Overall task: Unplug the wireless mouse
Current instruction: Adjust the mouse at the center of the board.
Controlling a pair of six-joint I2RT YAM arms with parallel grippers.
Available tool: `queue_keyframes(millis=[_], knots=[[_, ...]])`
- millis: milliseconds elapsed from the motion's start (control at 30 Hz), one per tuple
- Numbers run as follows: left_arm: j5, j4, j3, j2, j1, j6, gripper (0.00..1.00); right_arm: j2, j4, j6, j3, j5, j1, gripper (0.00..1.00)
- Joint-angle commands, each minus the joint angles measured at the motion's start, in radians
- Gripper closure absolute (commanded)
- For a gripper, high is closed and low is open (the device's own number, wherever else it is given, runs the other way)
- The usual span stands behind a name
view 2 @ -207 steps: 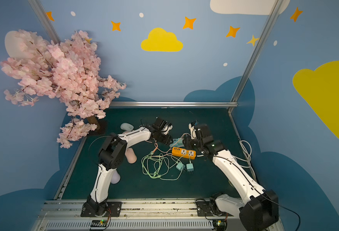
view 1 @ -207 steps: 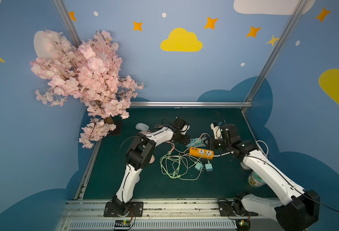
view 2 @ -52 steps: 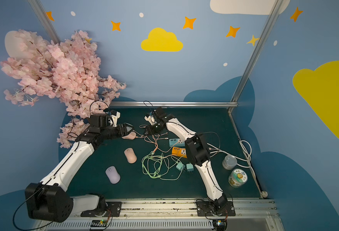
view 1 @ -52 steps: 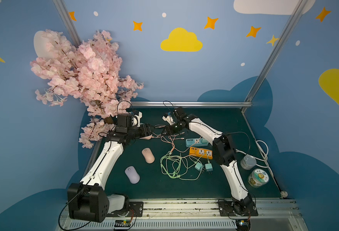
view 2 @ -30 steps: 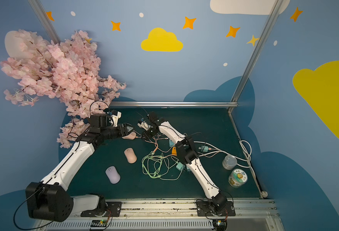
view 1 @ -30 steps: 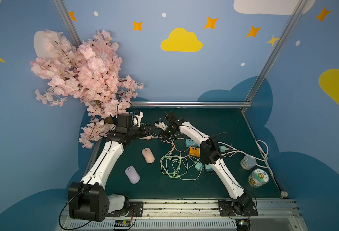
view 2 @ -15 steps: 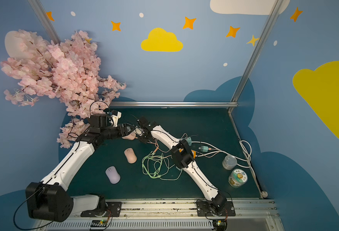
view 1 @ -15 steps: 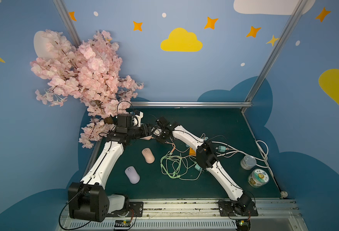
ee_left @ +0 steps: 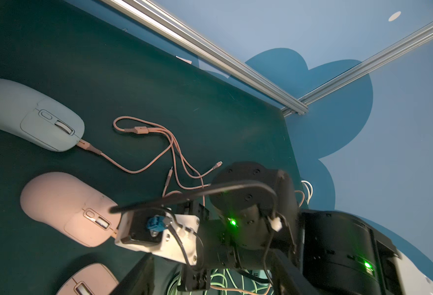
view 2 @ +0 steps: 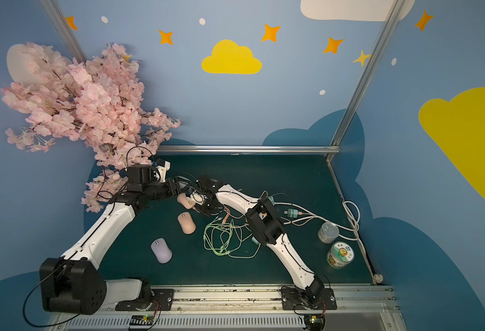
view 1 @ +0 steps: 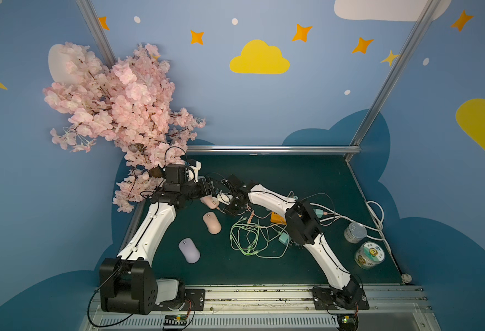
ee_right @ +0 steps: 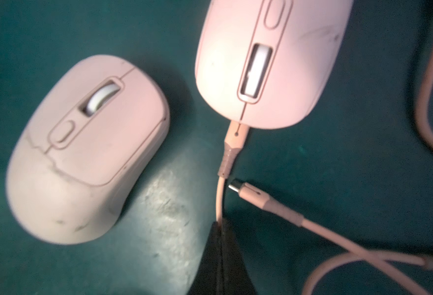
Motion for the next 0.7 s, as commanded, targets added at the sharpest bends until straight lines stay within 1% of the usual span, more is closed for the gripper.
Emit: queue_keyframes(millis=[0, 67, 167, 333, 400, 500, 667], knots=[[0.037, 0.070, 0.011, 0.037, 0.003, -0.070, 0.29, -0.104, 0.073, 0.067, -0.084, -0.106, -0.007, 1.00], [0.050, 0.113, 0.029, 0.062, 0.004, -0.121, 0.29, -0.137, 0.106, 0.090, -0.129, -0.140, -0.016, 1.00], [0.055, 0.159, 0.077, 0.117, 0.004, -0.151, 0.29, -0.178, 0.153, 0.126, -0.189, -0.182, -0.033, 1.00], [0.039, 0.097, 0.193, 0.214, 0.005, -0.087, 0.30, -0.226, 0.211, 0.192, -0.244, -0.266, -0.078, 1.00], [0.037, 0.073, 0.213, 0.240, 0.005, -0.045, 0.30, -0.242, 0.224, 0.202, -0.260, -0.281, -0.089, 1.00], [0.014, 0.069, 0.198, 0.271, 0.009, -0.009, 0.30, -0.260, 0.230, 0.204, -0.275, -0.276, -0.097, 1.00], [0.025, 0.131, 0.132, 0.290, 0.016, -0.020, 0.30, -0.263, 0.244, 0.228, -0.275, -0.308, -0.115, 1.00]])
